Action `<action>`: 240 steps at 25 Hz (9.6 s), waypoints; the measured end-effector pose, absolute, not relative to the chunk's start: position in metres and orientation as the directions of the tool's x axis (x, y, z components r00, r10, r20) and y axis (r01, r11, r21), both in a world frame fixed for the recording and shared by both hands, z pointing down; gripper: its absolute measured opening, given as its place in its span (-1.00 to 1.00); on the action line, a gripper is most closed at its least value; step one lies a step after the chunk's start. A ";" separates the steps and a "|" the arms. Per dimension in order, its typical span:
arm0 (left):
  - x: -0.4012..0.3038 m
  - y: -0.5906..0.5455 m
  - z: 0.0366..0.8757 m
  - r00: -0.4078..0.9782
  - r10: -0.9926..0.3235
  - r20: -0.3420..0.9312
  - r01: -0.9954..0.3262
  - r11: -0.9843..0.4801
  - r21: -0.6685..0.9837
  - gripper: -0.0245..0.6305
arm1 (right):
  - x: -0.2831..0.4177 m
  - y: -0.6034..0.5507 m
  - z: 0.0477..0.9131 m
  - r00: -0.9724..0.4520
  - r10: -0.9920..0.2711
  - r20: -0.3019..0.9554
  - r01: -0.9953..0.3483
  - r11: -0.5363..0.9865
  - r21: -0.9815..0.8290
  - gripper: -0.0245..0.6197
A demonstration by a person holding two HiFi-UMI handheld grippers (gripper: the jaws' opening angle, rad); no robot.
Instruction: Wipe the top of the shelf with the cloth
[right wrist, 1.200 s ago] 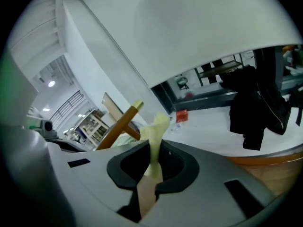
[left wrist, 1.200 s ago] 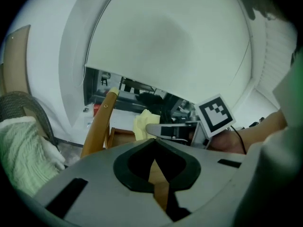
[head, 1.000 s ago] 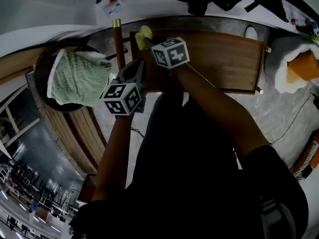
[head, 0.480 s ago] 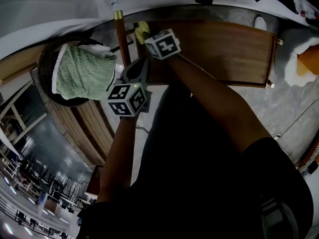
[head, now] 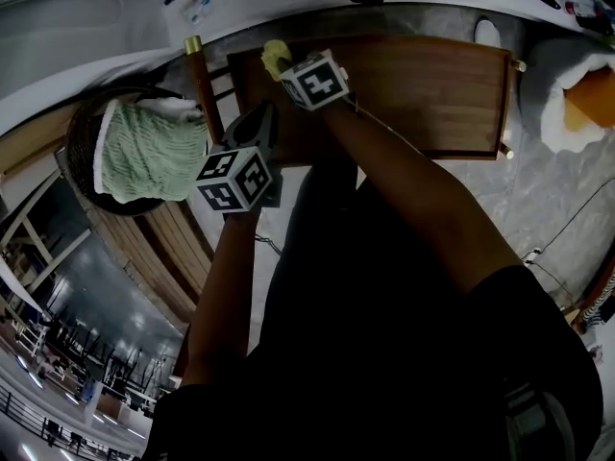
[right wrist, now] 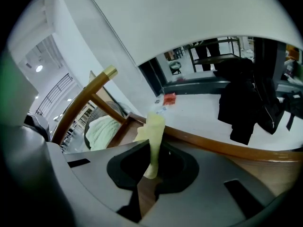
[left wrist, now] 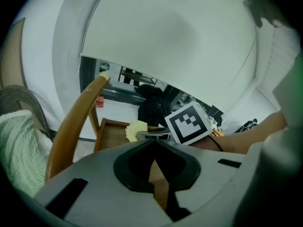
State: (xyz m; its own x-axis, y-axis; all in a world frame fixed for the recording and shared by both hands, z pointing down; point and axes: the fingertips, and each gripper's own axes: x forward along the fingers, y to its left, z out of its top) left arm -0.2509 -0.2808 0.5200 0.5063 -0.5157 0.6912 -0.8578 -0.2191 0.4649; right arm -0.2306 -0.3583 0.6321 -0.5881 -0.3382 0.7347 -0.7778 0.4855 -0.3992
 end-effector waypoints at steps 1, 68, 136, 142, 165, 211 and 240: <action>-0.243 -0.282 0.520 0.512 -0.512 0.689 -0.854 -0.224 0.469 -0.89 | -0.220 -0.357 0.632 -0.584 -0.333 0.740 -0.780 0.483 -0.398 -0.77; -0.232 -0.257 0.467 0.544 -0.536 0.646 -0.835 -0.275 0.476 -0.89 | -0.145 -0.343 0.579 -0.620 -0.357 0.699 -0.769 0.456 -0.448 -0.78; -0.016 -0.209 0.494 0.611 -0.472 0.635 -0.790 -0.326 0.519 -0.89 | 0.238 -0.284 0.629 -0.154 -0.377 0.913 -0.980 0.173 -0.094 -0.77; -0.036 -0.202 0.490 0.592 -0.512 0.623 -0.802 -0.293 0.521 -0.89 | 0.271 -0.282 0.623 0.008 -0.408 0.913 -0.992 0.110 0.058 -0.77; -0.262 -0.201 0.454 0.577 -0.551 0.603 -0.809 -0.285 0.513 -0.89 | -0.239 -0.279 0.572 -0.725 -0.300 0.621 -0.674 0.499 -0.545 -0.78; -0.036 -0.171 0.490 0.755 -0.300 0.583 -0.647 -0.486 0.587 -0.89 | 0.079 -0.212 0.641 -0.353 -0.280 0.893 -0.904 0.347 -0.248 -0.77; -0.100 -0.197 0.473 0.721 -0.443 0.532 -0.691 -0.414 0.592 -0.89 | 0.077 -0.271 0.569 -0.382 -0.534 0.754 -0.923 0.254 -0.289 -0.78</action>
State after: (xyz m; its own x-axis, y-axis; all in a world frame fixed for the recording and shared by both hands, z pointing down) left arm -0.0995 -0.1966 0.4730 0.7213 -0.4430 0.5324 -0.6913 -0.4144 0.5919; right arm 0.0774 -0.2709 0.5695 -0.3824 -0.5340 0.7541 -0.9232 0.2537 -0.2885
